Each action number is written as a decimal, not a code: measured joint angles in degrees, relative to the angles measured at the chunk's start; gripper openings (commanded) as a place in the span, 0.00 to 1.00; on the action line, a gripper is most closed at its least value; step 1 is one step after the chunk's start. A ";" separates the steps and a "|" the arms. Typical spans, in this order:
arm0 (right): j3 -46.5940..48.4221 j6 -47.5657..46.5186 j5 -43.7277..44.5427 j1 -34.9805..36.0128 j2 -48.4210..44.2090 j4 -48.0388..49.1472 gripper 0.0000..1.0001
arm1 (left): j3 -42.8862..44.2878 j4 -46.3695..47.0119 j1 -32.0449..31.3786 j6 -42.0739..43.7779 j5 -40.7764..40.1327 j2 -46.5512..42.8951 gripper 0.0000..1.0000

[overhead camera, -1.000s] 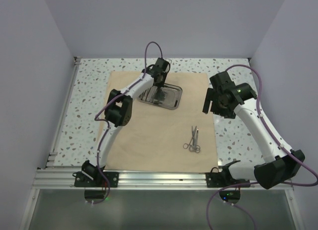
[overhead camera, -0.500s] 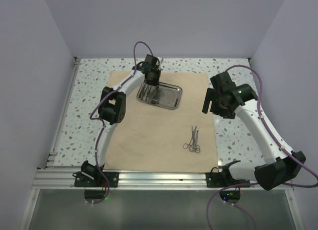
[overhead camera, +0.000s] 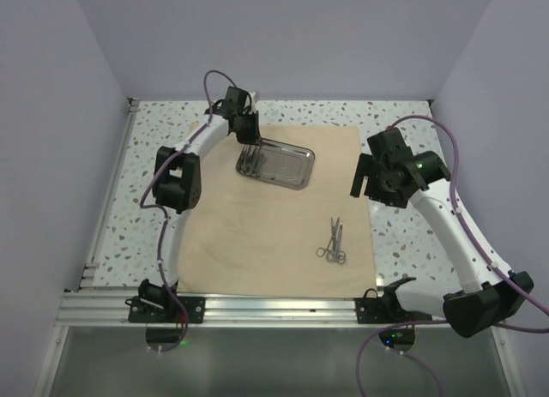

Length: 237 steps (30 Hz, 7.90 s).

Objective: Open and lay out the surgical kit
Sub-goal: Pick up the medical item from the container, then place the medical item in the surgical kit, then pick up the medical item from the container, then place the medical item in the surgical kit, then pick up the medical item from the container.

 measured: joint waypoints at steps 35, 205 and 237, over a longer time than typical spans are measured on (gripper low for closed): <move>-7.63 -2.62 -4.55 0.00 -7.63 0.79 0.84 | -52.81 9.27 -25.70 -28.61 -20.94 -36.68 0.19; -2.82 1.55 1.38 -0.48 -0.17 -1.44 0.84 | 2.43 -6.58 -5.66 -0.13 -17.90 0.42 0.52; -2.32 1.49 0.50 -0.48 2.27 0.92 0.84 | -0.90 -5.03 -3.98 1.68 -13.90 -0.39 0.00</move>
